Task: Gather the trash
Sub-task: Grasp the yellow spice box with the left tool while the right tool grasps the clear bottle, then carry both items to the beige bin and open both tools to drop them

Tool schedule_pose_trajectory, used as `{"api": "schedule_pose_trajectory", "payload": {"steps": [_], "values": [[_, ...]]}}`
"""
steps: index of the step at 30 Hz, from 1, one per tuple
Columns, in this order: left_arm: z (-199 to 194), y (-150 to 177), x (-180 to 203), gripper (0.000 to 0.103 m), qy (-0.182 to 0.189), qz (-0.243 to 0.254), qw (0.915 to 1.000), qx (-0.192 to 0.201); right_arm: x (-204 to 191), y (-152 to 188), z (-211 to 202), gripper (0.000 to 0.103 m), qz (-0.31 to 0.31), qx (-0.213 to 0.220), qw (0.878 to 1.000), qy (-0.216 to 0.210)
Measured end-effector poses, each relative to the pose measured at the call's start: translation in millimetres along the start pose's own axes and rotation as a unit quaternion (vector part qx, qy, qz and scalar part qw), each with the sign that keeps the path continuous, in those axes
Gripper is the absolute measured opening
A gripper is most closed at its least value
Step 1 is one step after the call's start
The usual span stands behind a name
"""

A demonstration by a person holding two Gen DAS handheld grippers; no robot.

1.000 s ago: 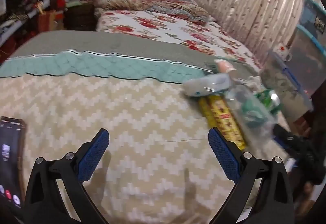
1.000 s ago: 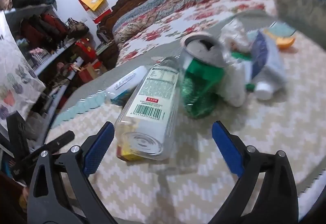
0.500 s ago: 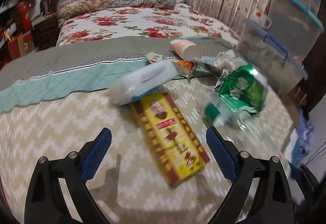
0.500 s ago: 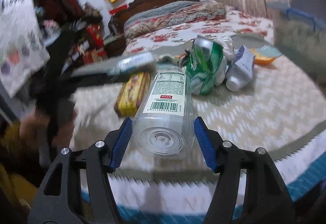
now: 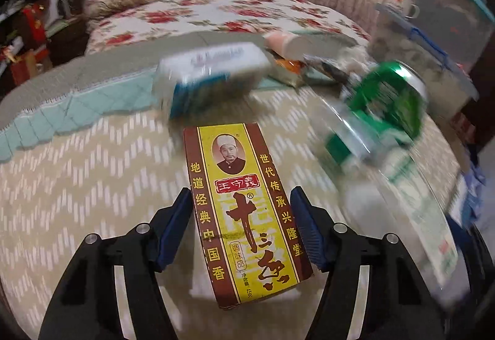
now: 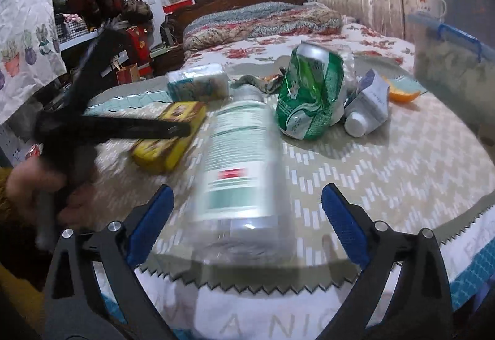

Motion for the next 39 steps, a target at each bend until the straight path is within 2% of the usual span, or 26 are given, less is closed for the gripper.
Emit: {"api": "schedule_pose_trajectory", "payload": {"steps": [2,3,4,5,7,9,12,14,16,19,22,25,26,29,30,31,35,36,37,38,39], "values": [[-11.2,15.5,-2.9,0.062,0.025,0.013,0.9996,-0.005,3.7,-2.2,6.3,0.094,0.009,-0.004,1.000,-0.004],[-17.7,24.6,-5.4,0.062,0.038,0.021,0.9990,-0.007,5.0,-3.1,9.9,0.089,0.013,-0.009,1.000,-0.009],[-23.6,32.7,-8.0,0.062,0.048,0.028,0.9984,-0.009,3.9,-3.5,13.1,0.065,0.012,-0.017,1.000,-0.016],[-27.4,39.5,-8.8,0.062,0.052,0.032,0.9981,-0.009,3.2,-3.0,18.2,0.063,0.012,-0.036,0.999,-0.017],[-36.2,49.1,-12.6,0.062,0.058,0.035,0.9976,-0.008,3.4,-2.1,14.8,0.062,0.020,-0.038,0.998,-0.045],[-48.6,51.6,-14.1,0.061,0.078,0.030,0.9965,0.000,6.3,-1.3,4.8,0.062,0.058,-0.038,0.990,-0.123],[-69.3,42.2,-4.7,0.061,0.099,0.043,0.9938,0.027,14.2,-4.0,-19.6,0.062,0.092,-0.007,0.980,-0.176],[-77.3,32.2,5.8,0.061,0.119,0.051,0.9910,0.035,24.9,-5.5,-35.8,0.062,0.108,0.021,0.978,-0.178],[-79.4,19.2,21.0,0.061,0.144,0.057,0.9875,0.032,39.4,-4.9,-50.6,0.062,0.121,0.045,0.978,-0.164],[-75.3,-2.2,63.2,0.061,0.175,0.089,0.9804,0.018,72.9,1.4,-75.5,0.062,0.153,0.089,0.975,-0.133],[-67.4,-25.0,133.2,0.061,0.202,0.154,0.9670,0.012,121.9,17.8,-102.9,0.062,0.204,0.126,0.968,-0.076],[-48.6,-49.8,220.0,0.061,0.241,0.217,0.9461,-0.010,184.6,36.4,-133.7,0.062,0.284,0.153,0.946,-0.024],[-36.6,-59.3,258.9,0.061,0.258,0.238,0.9362,-0.023,209.0,42.6,-145.3,0.062,0.310,0.156,0.938,0.002],[-2.2,-75.5,339.6,0.061,0.290,0.276,0.9148,-0.056,267.2,52.6,-170.0,0.062,0.357,0.144,0.920,0.073],[14.5,-81.2,370.4,0.061,0.299,0.287,0.9074,-0.071,286.8,54.0,-173.9,0.062,0.371,0.136,0.914,0.089],[31.9,-86.2,398.1,0.062,0.302,0.292,0.9036,-0.083,300.8,56.3,-176.4,0.062,0.383,0.129,0.910,0.097],[98.4,-105.6,479.4,0.063,0.311,0.288,0.8973,-0.122,354.6,66.5,-175.9,0.064,0.437,0.110,0.884,0.120],[109.7,-109.2,493.1,0.068,0.308,0.286,0.8981,-0.128,358.6,63.7,-172.3,0.066,0.440,0.109,0.882,0.128],[124.2,-114.5,507.2,0.074,0.294,0.281,0.9040,-0.132,364.2,61.6,-168.0,0.069,0.440,0.111,0.880,0.140],[132.0,-119.1,510.9,0.080,0.284,0.273,0.9095,-0.133,368.0,59.3,-164.3,0.076,0.438,0.114,0.879,0.152],[141.3,-124.3,516.0,0.080,0.275,0.262,0.9151,-0.135,370.6,56.0,-163.5,0.078,0.434,0.122,0.878,0.160]]}}
Point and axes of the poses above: each gripper's, at about its wrist camera, not at the fingertips, and z roughly the way its jaws point, x to its right, y to its underside, the point moved 1 cm from there along z, roughly the way its jaws point, and after that the axes turned 1 degree about -z, right-handed, at the moved point
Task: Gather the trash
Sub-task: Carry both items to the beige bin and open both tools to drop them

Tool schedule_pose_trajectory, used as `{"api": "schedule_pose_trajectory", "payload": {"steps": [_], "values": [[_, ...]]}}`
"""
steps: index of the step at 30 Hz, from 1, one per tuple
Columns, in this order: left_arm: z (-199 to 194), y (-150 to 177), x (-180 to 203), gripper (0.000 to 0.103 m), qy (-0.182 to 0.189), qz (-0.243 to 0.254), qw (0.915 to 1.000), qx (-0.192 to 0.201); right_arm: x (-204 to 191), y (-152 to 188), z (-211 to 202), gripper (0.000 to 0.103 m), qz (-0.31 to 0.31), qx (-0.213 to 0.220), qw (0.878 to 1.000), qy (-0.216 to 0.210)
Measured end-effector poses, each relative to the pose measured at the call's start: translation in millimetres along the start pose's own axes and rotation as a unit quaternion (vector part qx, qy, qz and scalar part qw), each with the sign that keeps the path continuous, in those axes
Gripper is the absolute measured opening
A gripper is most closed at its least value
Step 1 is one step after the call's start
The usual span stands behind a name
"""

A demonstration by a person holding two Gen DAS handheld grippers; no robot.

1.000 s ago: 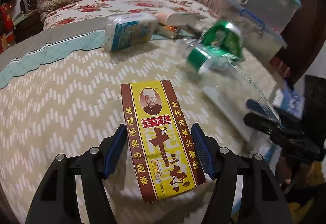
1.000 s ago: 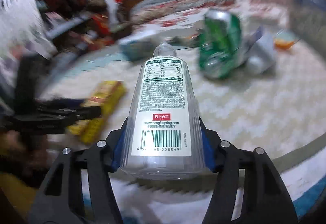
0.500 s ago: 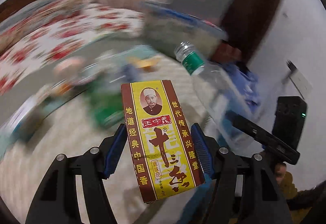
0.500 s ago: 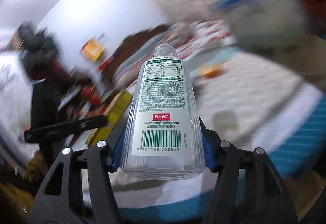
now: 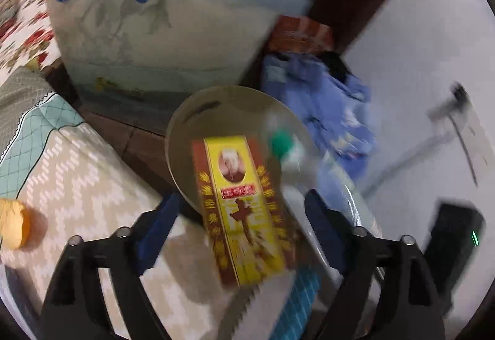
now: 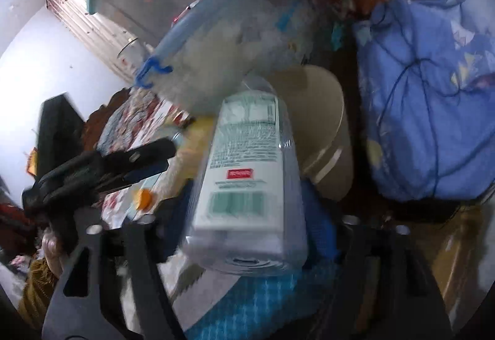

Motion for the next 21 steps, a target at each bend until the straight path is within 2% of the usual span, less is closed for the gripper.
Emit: {"api": "schedule_pose_trajectory", "payload": {"steps": [3,6,10,13,16,17,19,21], "values": [[0.9,-5.4,-9.9,0.080,-0.003,-0.029,0.9995,-0.007,-4.8,-4.9,-2.4,0.078,-0.015,0.036,0.999,-0.005],[-37.3,14.7,-15.3,0.079,0.012,-0.021,0.9993,0.027,-7.8,-4.4,-15.7,0.078,-0.028,0.080,0.996,-0.004],[-120.7,86.3,-31.2,0.080,0.031,-0.010,0.9961,0.082,-34.6,12.1,-32.1,0.078,-0.059,0.113,0.991,-0.026],[-177.8,141.8,-57.6,0.080,0.010,-0.012,0.9933,0.114,-64.3,30.3,-27.4,0.077,-0.092,0.099,0.989,-0.053],[-240.2,198.5,-106.0,0.080,-0.062,-0.036,0.9867,0.146,-100.2,52.2,-13.8,0.071,-0.125,0.060,0.987,-0.087],[-263.4,216.5,-128.3,0.080,-0.105,-0.051,0.9805,0.158,-114.6,60.4,-7.7,0.071,-0.136,0.044,0.985,-0.100],[-306.1,248.7,-176.8,0.080,-0.195,-0.091,0.9606,0.175,-139.3,73.7,0.7,0.070,-0.154,0.020,0.980,-0.122],[-327.9,271.8,-215.8,0.084,-0.281,-0.128,0.9360,0.169,-164.4,85.8,9.1,0.070,-0.168,-0.004,0.975,-0.143]]}}
Point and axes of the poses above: each gripper's, at about its wrist camera, not at the fingertips, and z roughly the way its jaws point, x to its right, y to its underside, the point moved 1 cm from there along z, roughly the way its jaws point, and after that the axes turned 1 degree about -z, right-handed, at the moved point
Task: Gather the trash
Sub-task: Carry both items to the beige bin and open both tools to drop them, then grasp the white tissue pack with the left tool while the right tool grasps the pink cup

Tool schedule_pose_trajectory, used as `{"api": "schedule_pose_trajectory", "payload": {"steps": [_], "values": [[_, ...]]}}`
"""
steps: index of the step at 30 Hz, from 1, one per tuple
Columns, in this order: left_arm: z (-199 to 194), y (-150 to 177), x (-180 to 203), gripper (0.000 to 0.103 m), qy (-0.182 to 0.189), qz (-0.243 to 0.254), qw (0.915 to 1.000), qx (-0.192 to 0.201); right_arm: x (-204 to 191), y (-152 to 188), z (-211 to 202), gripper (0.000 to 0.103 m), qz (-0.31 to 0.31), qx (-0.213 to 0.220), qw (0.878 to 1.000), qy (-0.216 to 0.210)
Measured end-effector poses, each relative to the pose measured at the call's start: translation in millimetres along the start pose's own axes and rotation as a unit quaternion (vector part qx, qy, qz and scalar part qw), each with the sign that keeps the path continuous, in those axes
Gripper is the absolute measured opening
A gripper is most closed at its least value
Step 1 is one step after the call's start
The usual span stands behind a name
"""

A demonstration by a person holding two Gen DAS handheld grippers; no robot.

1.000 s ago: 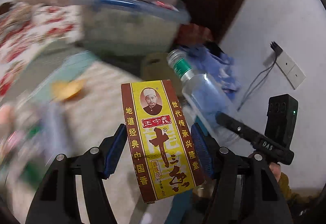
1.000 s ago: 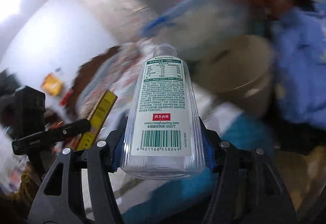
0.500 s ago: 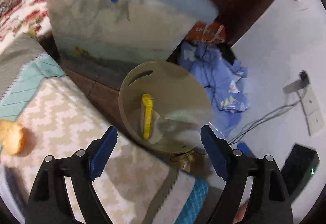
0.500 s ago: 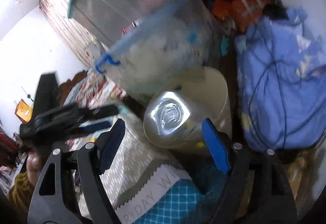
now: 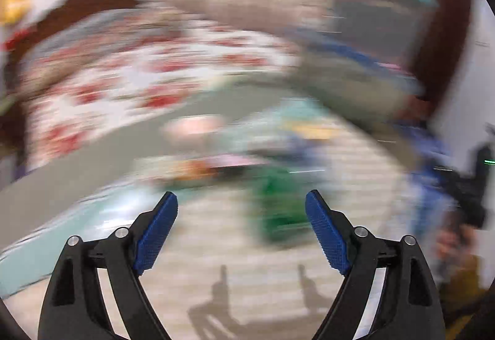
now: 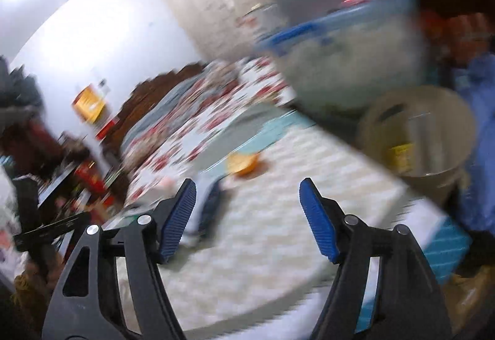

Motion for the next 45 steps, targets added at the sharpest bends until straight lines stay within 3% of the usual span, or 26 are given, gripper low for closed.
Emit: {"api": "schedule_pose_trajectory", "payload": {"steps": [2,3,7,10,11,12,15,16,19,22,24,26,28,30,31,34,37,42,45], "values": [[12.5,8.6,-39.3,0.086,-0.073,-0.002,0.9972,-0.019,-30.6,2.0,19.0,0.072,-0.015,-0.031,0.999,-0.035],[17.5,10.8,-52.0,0.086,-0.084,-0.003,0.9960,-0.030,-45.4,2.4,27.7,0.072,-0.025,-0.044,0.998,-0.048],[53.1,16.7,-70.9,0.090,-0.047,0.002,0.9968,-0.065,-92.5,2.8,62.7,0.072,-0.057,-0.087,0.992,-0.076],[71.6,14.9,-68.0,0.087,-0.045,0.018,0.9964,-0.070,-124.1,-8.0,92.7,0.072,-0.072,-0.119,0.986,-0.090],[78.8,14.2,-67.0,0.080,-0.042,0.022,0.9962,-0.073,-136.7,-15.9,105.3,0.072,-0.078,-0.133,0.983,-0.097],[86.6,15.5,-67.6,0.057,-0.041,0.019,0.9951,-0.088,-151.0,-25.6,120.6,0.072,-0.089,-0.150,0.979,-0.104],[86.4,28.1,-69.7,0.034,-0.055,0.015,0.9934,-0.100,-191.3,-54.9,180.6,0.090,-0.095,-0.211,0.968,-0.102],[80.7,31.8,-70.2,0.032,-0.051,0.008,0.9938,-0.098,-197.3,-61.8,201.2,0.094,-0.091,-0.234,0.963,-0.099],[58.2,49.3,-77.0,0.032,-0.018,-0.047,0.9945,-0.093,-213.4,-68.2,285.5,0.094,-0.060,-0.315,0.946,-0.053],[36.5,73.5,-87.6,0.032,0.003,-0.099,0.9916,-0.083,-210.6,-50.3,361.7,0.094,-0.019,-0.412,0.911,0.014],[25.0,85.1,-90.5,0.032,0.018,-0.114,0.9906,-0.074,-202.4,-33.8,398.6,0.094,-0.024,-0.448,0.891,0.075],[17.8,94.0,-93.1,0.032,0.038,-0.126,0.9888,-0.070,-195.5,-22.5,416.5,0.094,-0.033,-0.454,0.884,0.104],[11.9,100.9,-94.0,0.032,0.050,-0.134,0.9876,-0.066,-201.1,-16.9,425.5,0.095,-0.058,-0.451,0.883,0.117],[10.9,101.2,-97.2,0.032,0.059,-0.139,0.9864,-0.065,-211.8,-9.0,426.0,0.090,-0.081,-0.459,0.879,0.099],[11.7,100.7,-99.6,0.032,0.063,-0.144,0.9855,-0.065,-216.2,-4.8,424.7,0.079,-0.096,-0.463,0.876,0.095],[8.5,102.9,-101.6,0.032,0.069,-0.154,0.9836,-0.063,-245.0,12.1,411.4,0.063,-0.153,-0.471,0.867,0.061],[2.8,106.9,-105.1,0.032,0.068,-0.160,0.9828,-0.061,-275.0,26.3,376.4,0.057,-0.202,-0.471,0.859,0.016],[-11.9,118.9,-109.7,0.032,0.058,-0.165,0.9828,-0.060,-306.3,74.1,307.9,0.056,-0.278,-0.501,0.819,-0.035],[-26.8,127.6,-113.0,0.032,0.060,-0.176,0.9810,-0.057,-313.3,96.0,265.2,0.056,-0.307,-0.507,0.803,-0.060]]}}
Point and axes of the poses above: each gripper's, at about its wrist camera, not at the fingertips, and z roughly the way its jaws point, x to its right, y to its underside, the point moved 1 cm from there along z, roughly the way its jaws point, and after that the axes turned 1 degree about -z, right-handed, at the moved point
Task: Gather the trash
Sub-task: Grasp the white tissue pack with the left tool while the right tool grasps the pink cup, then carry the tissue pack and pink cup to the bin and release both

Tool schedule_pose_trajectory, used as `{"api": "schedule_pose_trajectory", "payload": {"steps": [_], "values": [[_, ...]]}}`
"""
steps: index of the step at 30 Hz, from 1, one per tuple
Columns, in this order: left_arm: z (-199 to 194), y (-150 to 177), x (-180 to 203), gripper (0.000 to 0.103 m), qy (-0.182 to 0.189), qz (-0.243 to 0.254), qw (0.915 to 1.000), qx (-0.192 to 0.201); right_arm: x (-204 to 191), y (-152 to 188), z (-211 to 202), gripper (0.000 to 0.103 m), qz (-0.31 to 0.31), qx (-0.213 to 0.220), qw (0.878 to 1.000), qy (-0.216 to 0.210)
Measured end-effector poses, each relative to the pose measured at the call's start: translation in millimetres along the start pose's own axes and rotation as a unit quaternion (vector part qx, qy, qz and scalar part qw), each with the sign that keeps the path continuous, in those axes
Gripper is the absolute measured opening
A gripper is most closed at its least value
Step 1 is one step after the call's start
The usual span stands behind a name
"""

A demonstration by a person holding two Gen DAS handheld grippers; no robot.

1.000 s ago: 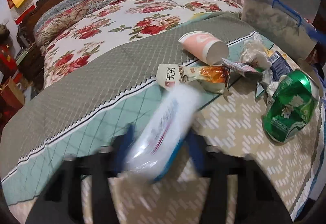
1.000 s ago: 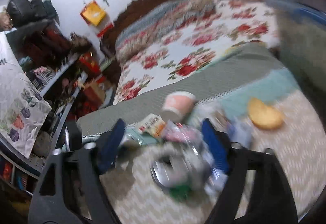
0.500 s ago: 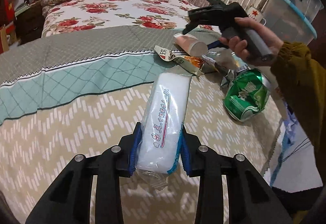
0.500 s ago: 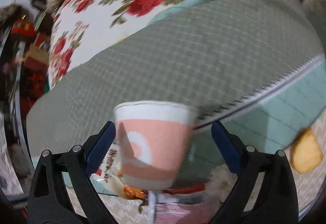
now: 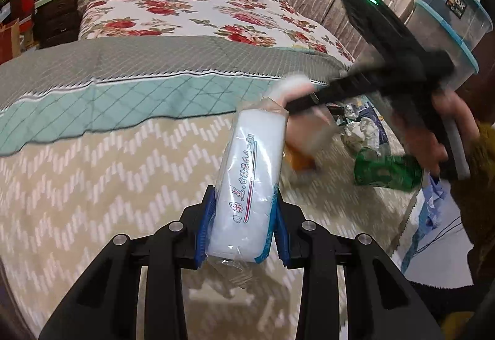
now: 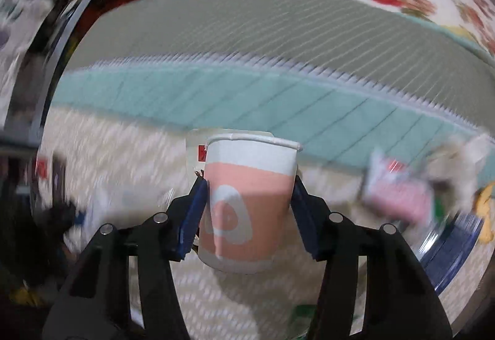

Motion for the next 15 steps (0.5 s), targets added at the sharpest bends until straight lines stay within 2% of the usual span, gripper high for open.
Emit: {"api": "schedule_pose_trajectory", "payload": {"steps": [2,4,8,10,13,15], "values": [[-9.5,5.8,-1.9,0.032,0.002,-0.004,1.0000,0.003,-17.3,19.3,-7.3,0.061,-0.028,0.012,1.000,0.003],[-18.8,12.7,-1.3,0.032,-0.002,-0.005,1.0000,0.006,-32.3,35.7,-14.7,0.064,-0.051,0.036,0.998,0.028],[-27.8,21.9,1.6,0.032,-0.001,-0.009,0.9999,0.007,-53.9,74.7,-27.1,0.064,-0.094,0.102,0.986,0.094],[-29.3,25.3,5.6,0.032,-0.002,-0.010,0.9999,0.005,-48.6,81.6,-29.4,0.064,-0.084,0.130,0.983,0.101],[-35.5,30.9,16.8,0.032,0.000,0.002,1.0000,0.008,-20.5,97.7,-46.2,0.064,-0.020,0.179,0.981,0.071],[-38.3,31.0,23.4,0.032,0.007,0.011,0.9999,0.009,0.5,115.3,-60.3,0.063,0.029,0.217,0.975,0.045]]}}
Point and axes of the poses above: each gripper's, at about its wrist camera, not at the fingertips, and z roughly the way its jaws point, x to its right, y to its underside, the point moved 1 cm from there along z, roughly the way its jaws point, and after that the axes turned 1 degree about -z, right-handed, at the moved point
